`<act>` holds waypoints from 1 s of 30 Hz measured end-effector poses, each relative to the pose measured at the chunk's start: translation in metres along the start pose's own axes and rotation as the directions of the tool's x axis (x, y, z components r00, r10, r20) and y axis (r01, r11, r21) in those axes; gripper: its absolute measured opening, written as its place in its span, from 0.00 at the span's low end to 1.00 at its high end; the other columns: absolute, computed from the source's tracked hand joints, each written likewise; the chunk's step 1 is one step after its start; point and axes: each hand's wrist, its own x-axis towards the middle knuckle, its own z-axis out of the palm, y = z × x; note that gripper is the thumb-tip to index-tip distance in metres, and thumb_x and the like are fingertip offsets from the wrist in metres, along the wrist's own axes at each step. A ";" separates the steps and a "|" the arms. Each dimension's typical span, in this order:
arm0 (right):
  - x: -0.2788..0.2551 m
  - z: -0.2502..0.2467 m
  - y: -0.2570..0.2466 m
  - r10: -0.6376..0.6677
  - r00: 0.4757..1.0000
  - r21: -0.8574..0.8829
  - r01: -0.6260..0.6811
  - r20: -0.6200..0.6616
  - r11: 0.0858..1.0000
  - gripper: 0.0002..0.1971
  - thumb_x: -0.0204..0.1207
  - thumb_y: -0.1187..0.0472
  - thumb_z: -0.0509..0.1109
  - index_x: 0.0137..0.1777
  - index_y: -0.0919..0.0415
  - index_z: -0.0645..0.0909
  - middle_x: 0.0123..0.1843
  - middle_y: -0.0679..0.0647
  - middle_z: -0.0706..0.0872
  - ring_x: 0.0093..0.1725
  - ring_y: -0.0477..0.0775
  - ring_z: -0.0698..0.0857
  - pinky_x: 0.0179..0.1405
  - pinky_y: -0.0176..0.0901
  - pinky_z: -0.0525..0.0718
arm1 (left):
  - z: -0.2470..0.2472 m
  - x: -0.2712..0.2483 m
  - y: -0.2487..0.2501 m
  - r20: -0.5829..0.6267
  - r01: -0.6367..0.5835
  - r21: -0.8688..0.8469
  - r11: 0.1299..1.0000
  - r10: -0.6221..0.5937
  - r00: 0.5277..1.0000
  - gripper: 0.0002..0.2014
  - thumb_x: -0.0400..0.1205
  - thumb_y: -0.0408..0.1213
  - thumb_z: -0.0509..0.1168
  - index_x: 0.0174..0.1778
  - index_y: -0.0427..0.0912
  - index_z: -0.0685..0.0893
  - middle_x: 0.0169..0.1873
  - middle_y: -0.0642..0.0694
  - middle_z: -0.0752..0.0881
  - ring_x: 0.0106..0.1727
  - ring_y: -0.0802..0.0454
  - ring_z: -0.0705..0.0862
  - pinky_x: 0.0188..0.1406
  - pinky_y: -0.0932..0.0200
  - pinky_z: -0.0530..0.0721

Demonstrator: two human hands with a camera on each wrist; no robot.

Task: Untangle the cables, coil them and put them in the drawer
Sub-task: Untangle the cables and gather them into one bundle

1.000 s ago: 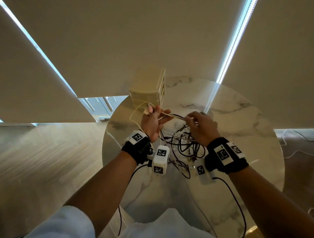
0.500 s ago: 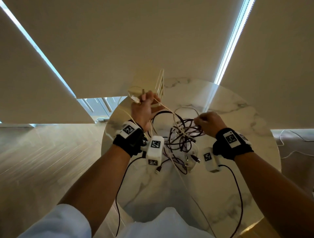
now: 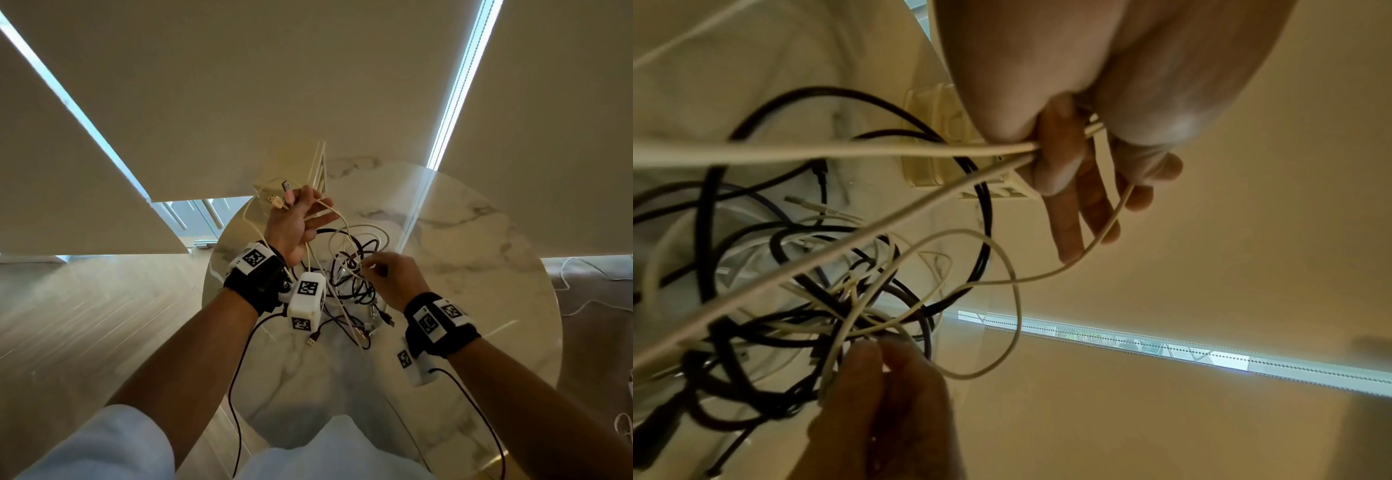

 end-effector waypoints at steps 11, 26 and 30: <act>0.027 -0.004 0.003 0.263 0.964 -0.195 -0.267 -0.048 0.944 0.10 0.79 0.56 0.64 0.45 0.55 0.88 0.43 0.56 0.89 0.39 0.56 0.84 0.42 0.44 0.84 | -0.013 -0.001 0.018 -0.113 -0.046 -0.137 0.990 0.031 0.993 0.12 0.86 0.43 0.58 0.41 0.42 0.79 0.33 0.46 0.90 0.33 0.49 0.90 0.09 0.71 0.66; 0.035 -0.058 0.039 0.534 0.767 0.780 -0.071 -0.355 0.622 0.08 0.85 0.62 0.56 0.46 0.49 0.70 0.42 0.66 0.86 0.37 0.58 0.87 0.39 0.53 0.88 | -0.030 0.014 0.011 -0.271 -0.121 -0.216 0.969 0.060 0.961 0.13 0.87 0.45 0.58 0.40 0.43 0.78 0.44 0.42 0.86 0.39 0.49 0.89 0.12 0.71 0.71; 0.036 -0.065 0.052 0.420 0.905 0.268 -0.390 -0.063 0.881 0.11 0.78 0.63 0.67 0.60 0.56 0.76 0.53 0.62 0.85 0.48 0.61 0.83 0.48 0.50 0.82 | -0.018 0.010 0.001 -0.079 -0.034 -0.067 0.997 0.029 0.996 0.13 0.87 0.44 0.57 0.40 0.43 0.78 0.37 0.46 0.90 0.38 0.50 0.91 0.10 0.71 0.65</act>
